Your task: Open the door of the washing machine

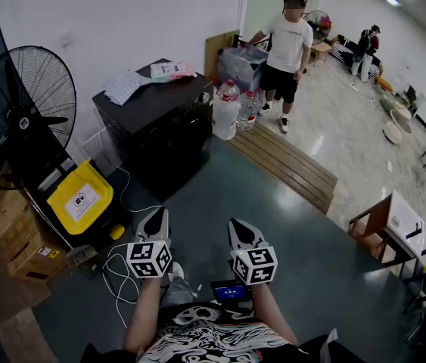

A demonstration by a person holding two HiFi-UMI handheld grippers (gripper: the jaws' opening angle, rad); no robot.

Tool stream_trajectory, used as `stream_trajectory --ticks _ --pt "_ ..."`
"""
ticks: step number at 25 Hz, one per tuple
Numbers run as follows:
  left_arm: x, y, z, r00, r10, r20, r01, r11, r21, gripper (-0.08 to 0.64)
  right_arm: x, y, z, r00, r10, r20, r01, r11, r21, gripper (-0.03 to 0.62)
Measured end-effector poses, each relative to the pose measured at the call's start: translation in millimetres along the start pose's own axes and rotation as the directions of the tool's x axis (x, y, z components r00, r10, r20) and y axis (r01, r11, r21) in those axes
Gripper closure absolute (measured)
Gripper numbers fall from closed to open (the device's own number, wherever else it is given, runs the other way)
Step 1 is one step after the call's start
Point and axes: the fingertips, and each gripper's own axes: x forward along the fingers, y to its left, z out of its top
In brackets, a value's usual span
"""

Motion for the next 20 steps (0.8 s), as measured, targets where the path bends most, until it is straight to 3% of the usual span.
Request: stream_trajectory --ticks 7,13,15,20 --pt "5.5 2.1 9.5 0.999 0.012 0.032 -0.012 1.000 0.009 0.538 4.5 -5.3 8.6 1.000 0.004 0.011 -0.004 1.000 -0.022 0.591" --pt "10.0 7.4 5.1 1.000 0.002 0.009 -0.002 1.000 0.019 0.503 21.0 -9.0 3.7 1.000 0.018 -0.013 -0.017 0.999 0.028 0.586" --pt "16.8 15.8 1.0 1.000 0.006 -0.003 -0.006 1.000 0.021 0.484 33.1 -8.3 0.2 0.999 0.032 -0.032 -0.030 0.999 0.040 0.452" --pt "49.8 58.1 -12.7 0.998 0.048 -0.041 -0.048 0.999 -0.003 0.464 80.5 -13.7 -4.1 0.998 0.025 -0.066 -0.022 0.999 0.046 0.446"
